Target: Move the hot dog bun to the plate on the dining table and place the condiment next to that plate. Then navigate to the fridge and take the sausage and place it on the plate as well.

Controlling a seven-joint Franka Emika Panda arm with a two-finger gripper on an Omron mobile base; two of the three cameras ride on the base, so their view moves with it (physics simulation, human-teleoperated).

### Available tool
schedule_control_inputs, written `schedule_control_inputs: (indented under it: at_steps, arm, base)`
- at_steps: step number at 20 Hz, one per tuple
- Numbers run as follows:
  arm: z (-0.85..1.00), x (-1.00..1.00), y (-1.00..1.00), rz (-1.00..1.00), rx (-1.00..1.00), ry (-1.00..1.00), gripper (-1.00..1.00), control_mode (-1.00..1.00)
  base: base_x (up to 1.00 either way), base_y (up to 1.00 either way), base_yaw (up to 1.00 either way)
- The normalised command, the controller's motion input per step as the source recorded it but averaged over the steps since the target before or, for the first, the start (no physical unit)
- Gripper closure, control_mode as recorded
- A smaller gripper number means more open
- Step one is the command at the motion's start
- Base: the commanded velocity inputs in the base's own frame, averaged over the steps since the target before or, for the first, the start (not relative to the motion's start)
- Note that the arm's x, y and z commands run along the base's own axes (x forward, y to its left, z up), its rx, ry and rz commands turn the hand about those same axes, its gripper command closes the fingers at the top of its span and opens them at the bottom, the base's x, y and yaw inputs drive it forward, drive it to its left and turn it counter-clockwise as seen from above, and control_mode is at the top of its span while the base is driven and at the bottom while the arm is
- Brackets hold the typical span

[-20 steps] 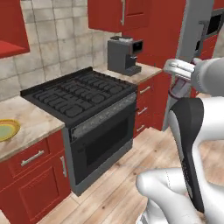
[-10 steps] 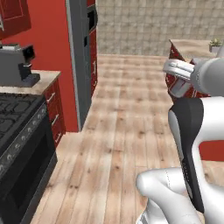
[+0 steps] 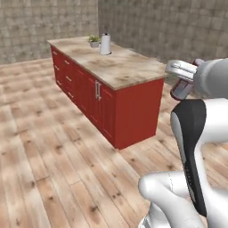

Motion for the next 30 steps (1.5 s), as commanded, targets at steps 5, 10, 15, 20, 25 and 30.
schedule_control_inputs:
  at_steps: [5, 10, 15, 20, 25, 30]
  arm:
    - [0.00, 0.00, 0.00, 0.00, 0.00, 0.00, 1.00, 1.00]
    - [0.00, 0.00, 0.00, 0.00, 0.00, 0.00, 1.00, 1.00]
    - [0.00, 0.00, 0.00, 0.00, 0.00, 0.00, 1.00, 1.00]
    - [0.00, 0.00, 0.00, 0.00, 0.00, 0.00, 1.00, 1.00]
    - [0.00, 0.00, 0.00, 0.00, 0.00, 0.00, 1.00, 1.00]
    - [0.00, 0.00, 0.00, 0.00, 0.00, 0.00, 1.00, 1.00]
  base:
    - [0.65, -0.44, -0.62]
    - [0.98, -0.69, -0.29]
    - [0.99, -0.62, 0.00]
    - [1.00, -0.55, 0.12]
    - [1.00, -0.54, 0.16]
    - [1.00, -0.47, 0.18]
